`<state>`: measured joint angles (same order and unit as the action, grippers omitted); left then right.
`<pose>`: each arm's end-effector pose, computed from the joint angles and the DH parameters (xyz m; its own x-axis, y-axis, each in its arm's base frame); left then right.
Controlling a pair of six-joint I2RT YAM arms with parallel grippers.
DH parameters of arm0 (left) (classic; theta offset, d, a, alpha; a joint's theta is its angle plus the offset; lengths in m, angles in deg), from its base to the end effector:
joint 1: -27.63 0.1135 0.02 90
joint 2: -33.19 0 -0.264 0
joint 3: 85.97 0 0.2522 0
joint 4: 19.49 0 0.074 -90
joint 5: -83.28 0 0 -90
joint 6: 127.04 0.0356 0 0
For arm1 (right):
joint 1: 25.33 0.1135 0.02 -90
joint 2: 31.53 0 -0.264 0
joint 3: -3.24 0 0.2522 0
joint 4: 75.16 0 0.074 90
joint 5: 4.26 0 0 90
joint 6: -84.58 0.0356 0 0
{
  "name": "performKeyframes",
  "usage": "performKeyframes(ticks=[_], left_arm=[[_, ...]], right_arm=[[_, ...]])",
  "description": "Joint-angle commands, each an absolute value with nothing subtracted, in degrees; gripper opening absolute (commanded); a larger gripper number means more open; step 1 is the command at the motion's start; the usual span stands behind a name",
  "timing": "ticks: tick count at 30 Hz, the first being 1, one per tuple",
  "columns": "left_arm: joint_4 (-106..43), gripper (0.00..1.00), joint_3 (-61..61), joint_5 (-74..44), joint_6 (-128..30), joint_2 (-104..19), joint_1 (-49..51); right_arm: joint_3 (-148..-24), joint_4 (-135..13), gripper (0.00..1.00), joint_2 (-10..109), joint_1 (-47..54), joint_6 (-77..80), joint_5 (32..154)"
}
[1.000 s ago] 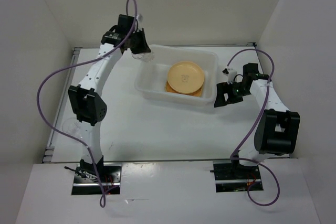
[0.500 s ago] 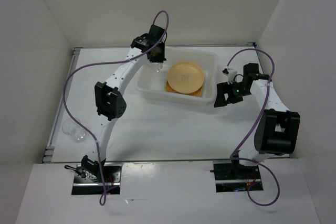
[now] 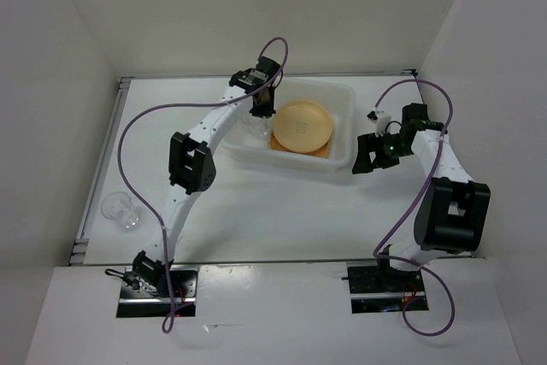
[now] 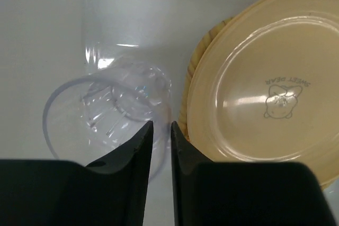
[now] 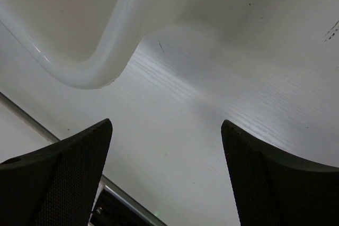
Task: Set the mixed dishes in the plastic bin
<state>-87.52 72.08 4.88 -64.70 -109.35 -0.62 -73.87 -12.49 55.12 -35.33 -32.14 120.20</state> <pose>0.4780 -0.2487 0.2551 -0.7844 -0.0948 -0.6130 -0.0093 0.9899 -0.1411 0.2840 -0.0296 0.2368 -0.8254 -0.2309 -0.5152 -0.4458 0.8264 0.3439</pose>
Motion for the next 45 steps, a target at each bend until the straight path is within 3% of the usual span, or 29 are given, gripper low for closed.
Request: performKeyframes(ticks=[1, 3, 8, 13, 16, 20, 21, 23, 24, 26, 29, 35, 45], left_arm=[[-87.9, 0.29, 75.9, 6.9, -66.9, -111.9, -0.6], [-87.9, 0.31, 77.8, 7.4, -67.6, -112.7, -0.6], [-91.4, 0.5, 85.3, 12.9, -69.3, -113.4, -0.1], [-90.9, 0.81, 93.9, 15.2, -70.3, -105.9, 1.3], [-90.2, 0.94, 103.5, 14.5, -69.7, -103.0, 2.0], [-104.2, 0.94, 101.1, 20.9, -73.7, -95.2, 4.0], [-108.1, 0.94, 98.5, 21.6, -76.9, -94.6, 5.0], [-107.4, 0.93, 80.2, 21.3, -82.9, -83.9, 5.6], [-106.7, 0.95, 65.0, 22.1, -86.6, -80.2, 5.6], [-104.7, 1.0, 50.9, 25.5, -91.3, -70.6, 7.6], [-99.5, 1.0, 29.3, 20.5, -93.7, -59.9, 12.5], [-105.0, 1.0, 12.7, 26.5, -106.1, -51.5, 19.7], [-100.2, 1.0, -5.4, 21.2, -107.2, -47.2, 37.3]], right_arm=[[-73.9, -12.6, 0.88, 53.3, -36.1, -33.3, 121.5], [-73.9, -12.6, 0.88, 53.3, -36.1, -33.3, 121.5], [-73.9, -12.6, 0.88, 53.3, -36.6, -33.3, 121.5], [-73.9, -12.6, 0.88, 54.3, -36.6, -33.3, 121.5], [-73.9, -12.6, 0.88, 55.0, -36.6, -33.3, 121.5], [-73.9, -12.6, 0.88, 55.5, -36.6, -33.3, 121.5], [-73.9, -12.6, 0.88, 55.5, -36.6, -33.3, 121.5], [-73.9, -12.6, 0.88, 56.0, -36.6, -33.3, 121.5], [-74.4, -12.6, 0.88, 56.7, -36.6, -33.3, 121.5], [-74.4, -12.6, 0.88, 57.9, -36.6, -33.3, 121.5], [-74.9, -12.6, 0.88, 58.6, -36.6, -33.3, 121.5], [-74.9, -12.1, 0.88, 60.3, -36.6, -33.3, 121.5], [-74.9, -12.6, 0.88, 60.8, -36.6, -32.2, 121.0]])
